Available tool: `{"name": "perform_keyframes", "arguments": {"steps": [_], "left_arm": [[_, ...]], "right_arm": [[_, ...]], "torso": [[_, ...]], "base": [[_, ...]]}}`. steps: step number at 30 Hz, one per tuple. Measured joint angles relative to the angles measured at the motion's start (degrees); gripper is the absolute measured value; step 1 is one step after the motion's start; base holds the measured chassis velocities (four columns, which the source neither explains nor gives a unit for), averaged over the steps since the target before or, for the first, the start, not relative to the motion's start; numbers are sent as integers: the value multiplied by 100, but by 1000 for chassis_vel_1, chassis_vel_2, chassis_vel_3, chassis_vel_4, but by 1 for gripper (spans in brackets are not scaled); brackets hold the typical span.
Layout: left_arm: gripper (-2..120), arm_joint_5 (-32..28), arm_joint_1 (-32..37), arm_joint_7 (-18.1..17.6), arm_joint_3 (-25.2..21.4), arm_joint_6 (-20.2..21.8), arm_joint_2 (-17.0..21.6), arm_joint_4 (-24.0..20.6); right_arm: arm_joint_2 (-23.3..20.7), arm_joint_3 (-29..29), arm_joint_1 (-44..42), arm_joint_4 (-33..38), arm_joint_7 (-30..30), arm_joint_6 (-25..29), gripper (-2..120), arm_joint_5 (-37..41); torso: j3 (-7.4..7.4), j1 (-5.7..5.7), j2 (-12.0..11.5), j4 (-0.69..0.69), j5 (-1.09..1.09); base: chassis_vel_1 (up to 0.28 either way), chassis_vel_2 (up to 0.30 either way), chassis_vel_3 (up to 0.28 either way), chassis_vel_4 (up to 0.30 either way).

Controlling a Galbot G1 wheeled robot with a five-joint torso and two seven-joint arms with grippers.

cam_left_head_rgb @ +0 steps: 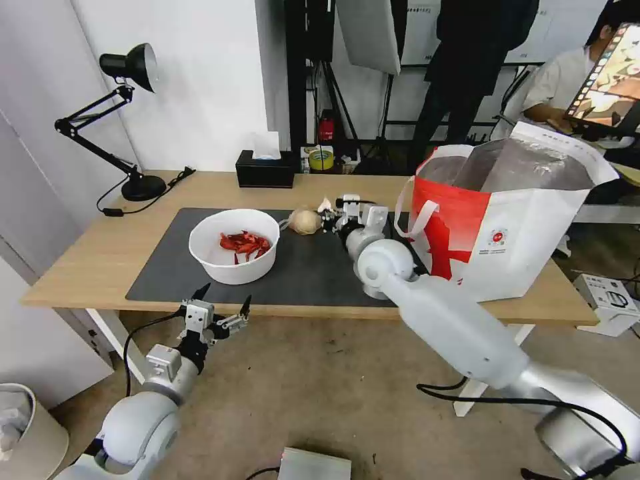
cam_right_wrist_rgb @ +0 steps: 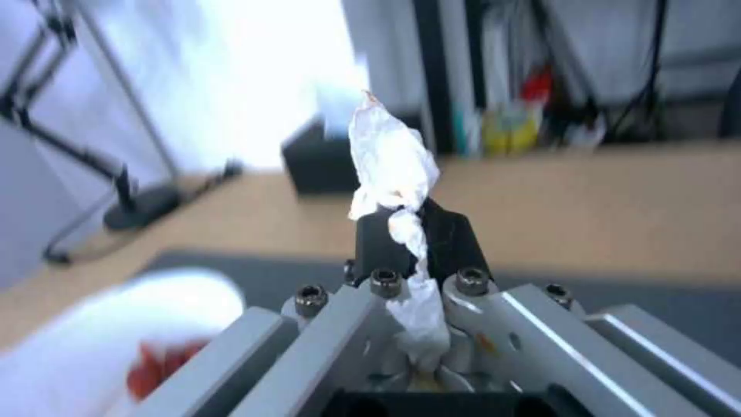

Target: Pick up the trash from the table and place it into the takeout bag.

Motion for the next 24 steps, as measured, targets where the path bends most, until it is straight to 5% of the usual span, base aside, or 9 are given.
{"name": "perform_keyframes", "arguments": {"steps": [14, 24], "left_arm": [[100, 39, -35, -5, 127, 16, -9, -84], [100, 78, -203, -12, 358, 36, -35, -65]], "right_arm": [[-1782, 1627, -73, 1055, 369, -682, 0, 212], [-2210, 2191, -512, 1031, 1279, -1055, 0, 1046]], "torso": [[0, 0, 1, -3, 1], [0, 0, 1, -2, 1]], "base": [[0, 0, 0, 0], [0, 0, 0, 0]]}}
